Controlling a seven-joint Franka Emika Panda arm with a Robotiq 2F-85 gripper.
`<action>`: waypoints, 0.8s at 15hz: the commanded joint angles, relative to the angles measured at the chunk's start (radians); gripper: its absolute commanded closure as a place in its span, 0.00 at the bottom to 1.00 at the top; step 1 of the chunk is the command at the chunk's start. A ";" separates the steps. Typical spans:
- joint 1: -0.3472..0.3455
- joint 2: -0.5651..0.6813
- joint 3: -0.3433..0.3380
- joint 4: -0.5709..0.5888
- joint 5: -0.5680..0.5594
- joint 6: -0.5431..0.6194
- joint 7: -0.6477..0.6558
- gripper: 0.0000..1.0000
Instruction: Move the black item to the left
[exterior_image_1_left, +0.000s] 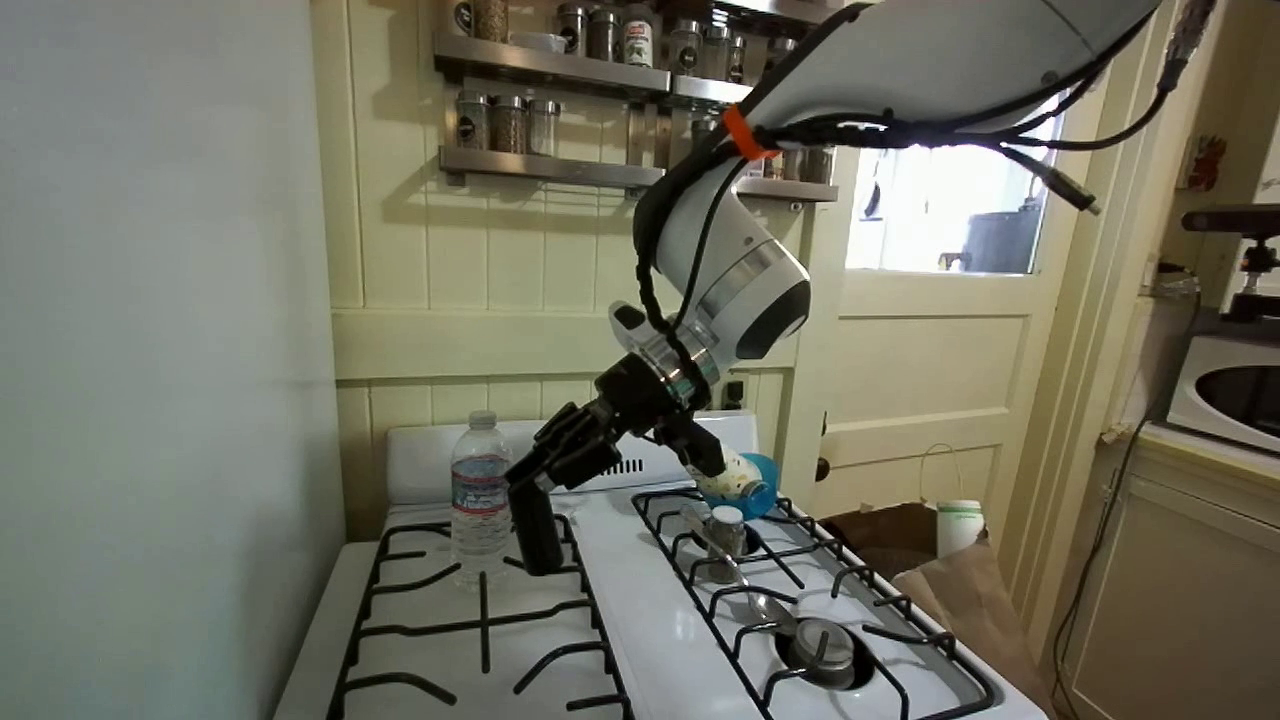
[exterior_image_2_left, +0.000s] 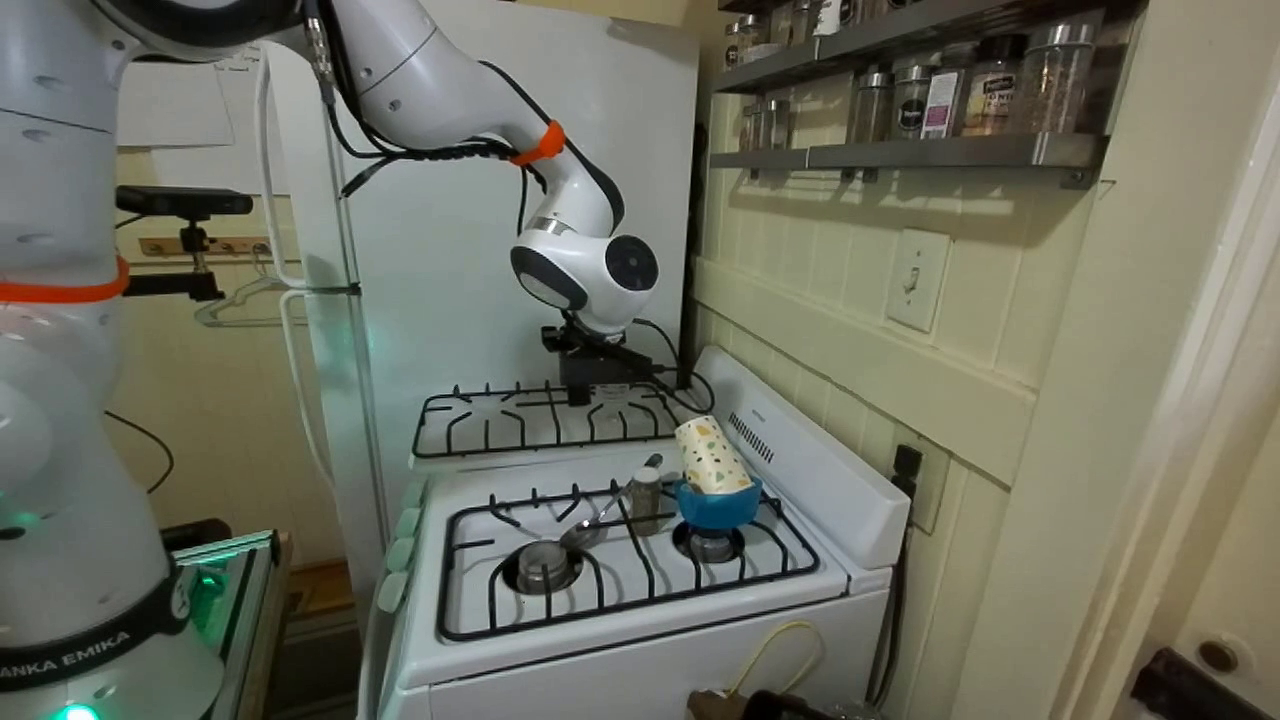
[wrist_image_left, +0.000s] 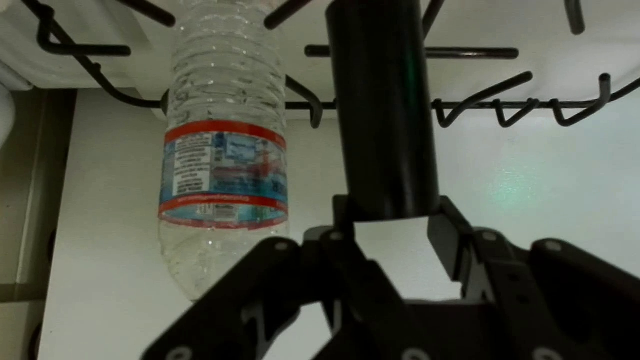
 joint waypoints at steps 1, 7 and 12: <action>-0.005 0.055 0.010 0.046 0.045 -0.018 -0.057 0.83; 0.003 0.128 0.024 0.108 0.010 -0.063 -0.038 0.83; 0.005 0.155 0.024 0.131 -0.002 -0.072 -0.017 0.83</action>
